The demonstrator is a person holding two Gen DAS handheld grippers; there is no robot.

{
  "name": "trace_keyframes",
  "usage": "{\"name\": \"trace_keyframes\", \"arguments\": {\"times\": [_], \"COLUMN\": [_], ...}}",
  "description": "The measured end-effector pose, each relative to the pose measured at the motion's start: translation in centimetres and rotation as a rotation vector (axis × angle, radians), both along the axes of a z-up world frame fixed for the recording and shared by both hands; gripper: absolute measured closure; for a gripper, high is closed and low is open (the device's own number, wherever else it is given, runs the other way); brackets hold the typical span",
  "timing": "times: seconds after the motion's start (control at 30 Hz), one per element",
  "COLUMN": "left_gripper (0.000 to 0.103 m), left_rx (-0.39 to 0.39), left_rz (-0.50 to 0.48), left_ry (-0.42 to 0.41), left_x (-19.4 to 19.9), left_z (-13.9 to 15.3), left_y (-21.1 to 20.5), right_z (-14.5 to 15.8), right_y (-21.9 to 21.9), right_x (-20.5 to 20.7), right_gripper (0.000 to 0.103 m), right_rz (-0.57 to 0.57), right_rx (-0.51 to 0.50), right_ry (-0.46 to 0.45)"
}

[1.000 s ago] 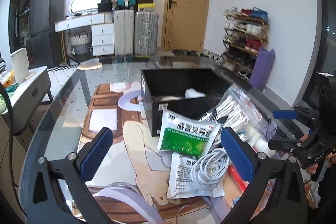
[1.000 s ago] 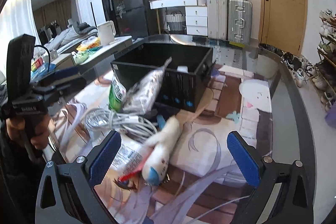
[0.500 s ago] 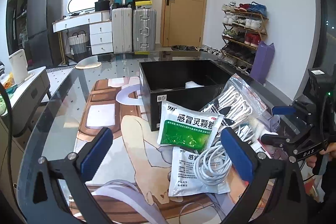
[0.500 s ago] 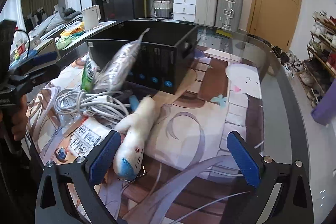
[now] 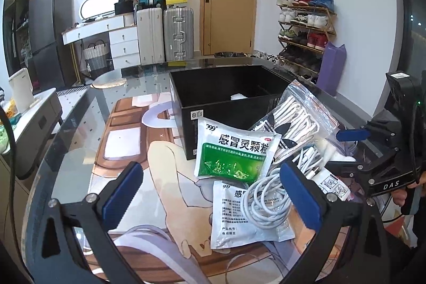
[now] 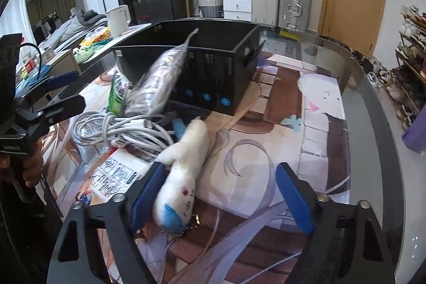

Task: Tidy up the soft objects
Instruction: 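Reach the right tool to the white plush toy and grasp it, then grasp the green medicine packet with the left tool while the right tool lifts the plush toy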

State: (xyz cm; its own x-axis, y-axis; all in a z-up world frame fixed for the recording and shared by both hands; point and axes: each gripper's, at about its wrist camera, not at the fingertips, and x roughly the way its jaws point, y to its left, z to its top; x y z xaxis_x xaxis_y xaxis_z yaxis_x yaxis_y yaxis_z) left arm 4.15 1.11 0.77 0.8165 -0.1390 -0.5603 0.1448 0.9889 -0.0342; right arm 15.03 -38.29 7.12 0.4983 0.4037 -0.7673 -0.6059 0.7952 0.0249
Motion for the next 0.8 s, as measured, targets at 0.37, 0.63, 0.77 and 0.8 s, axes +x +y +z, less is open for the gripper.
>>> {"name": "trace_keyframes", "arguments": {"times": [0.37,0.63,0.77,0.8], "left_gripper": [0.0,0.0,0.0,0.0], "left_rx": [-0.025,-0.054,-0.056,-0.055], "left_rz": [-0.021,-0.017,-0.017,-0.018], "left_ry": [0.003,0.023,0.023,0.023], "left_x": [0.1,0.2,0.2,0.2], "left_z": [0.1,-0.2,-0.2,-0.2], "left_y": [-0.1,0.3,0.3,0.3], "right_z": [-0.1,0.0,0.3,0.5], "right_y": [0.5,0.7,0.4,0.3], "right_x": [-0.8,-1.3,-1.4,-1.4], "right_gripper": [0.057,0.081,0.082,0.082], "right_rz": [0.062,0.098,0.104,0.1], "right_rx": [0.051,0.059,0.068,0.073], "right_ry": [0.004,-0.01,-0.025,-0.032]}}
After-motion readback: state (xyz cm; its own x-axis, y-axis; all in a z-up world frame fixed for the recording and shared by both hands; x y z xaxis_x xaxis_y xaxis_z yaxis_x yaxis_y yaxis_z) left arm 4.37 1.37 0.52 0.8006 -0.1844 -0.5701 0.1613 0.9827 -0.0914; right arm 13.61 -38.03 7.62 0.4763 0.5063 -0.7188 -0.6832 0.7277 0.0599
